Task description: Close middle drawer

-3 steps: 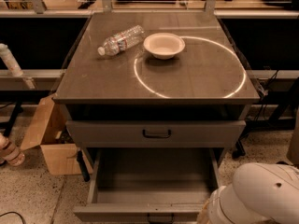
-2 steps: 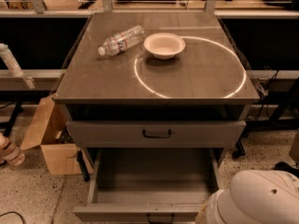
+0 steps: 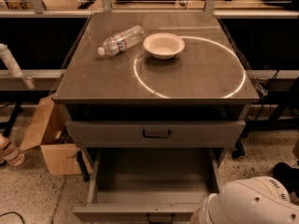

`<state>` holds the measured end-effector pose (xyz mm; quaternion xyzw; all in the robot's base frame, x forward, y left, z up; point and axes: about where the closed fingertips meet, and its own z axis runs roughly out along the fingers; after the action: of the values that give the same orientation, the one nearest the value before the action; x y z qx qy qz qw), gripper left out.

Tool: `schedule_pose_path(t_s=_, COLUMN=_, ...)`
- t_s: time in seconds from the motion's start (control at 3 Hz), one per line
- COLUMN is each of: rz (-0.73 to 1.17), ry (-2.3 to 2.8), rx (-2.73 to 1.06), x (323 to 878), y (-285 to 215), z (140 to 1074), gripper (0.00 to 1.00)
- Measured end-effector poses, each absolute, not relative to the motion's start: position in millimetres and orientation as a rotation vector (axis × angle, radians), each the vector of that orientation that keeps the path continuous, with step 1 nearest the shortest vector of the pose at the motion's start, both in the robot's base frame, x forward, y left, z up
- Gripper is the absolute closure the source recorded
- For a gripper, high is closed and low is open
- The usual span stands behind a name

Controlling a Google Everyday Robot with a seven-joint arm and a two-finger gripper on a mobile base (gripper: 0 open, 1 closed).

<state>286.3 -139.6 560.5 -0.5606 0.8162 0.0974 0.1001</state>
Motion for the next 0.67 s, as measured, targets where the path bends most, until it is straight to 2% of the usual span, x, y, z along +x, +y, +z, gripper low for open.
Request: schedule_pose_path(t_s=0.67, rz=0.259, ry=2.442, rx=-1.690, x=299, y=-131, z=522, gripper=1.00)
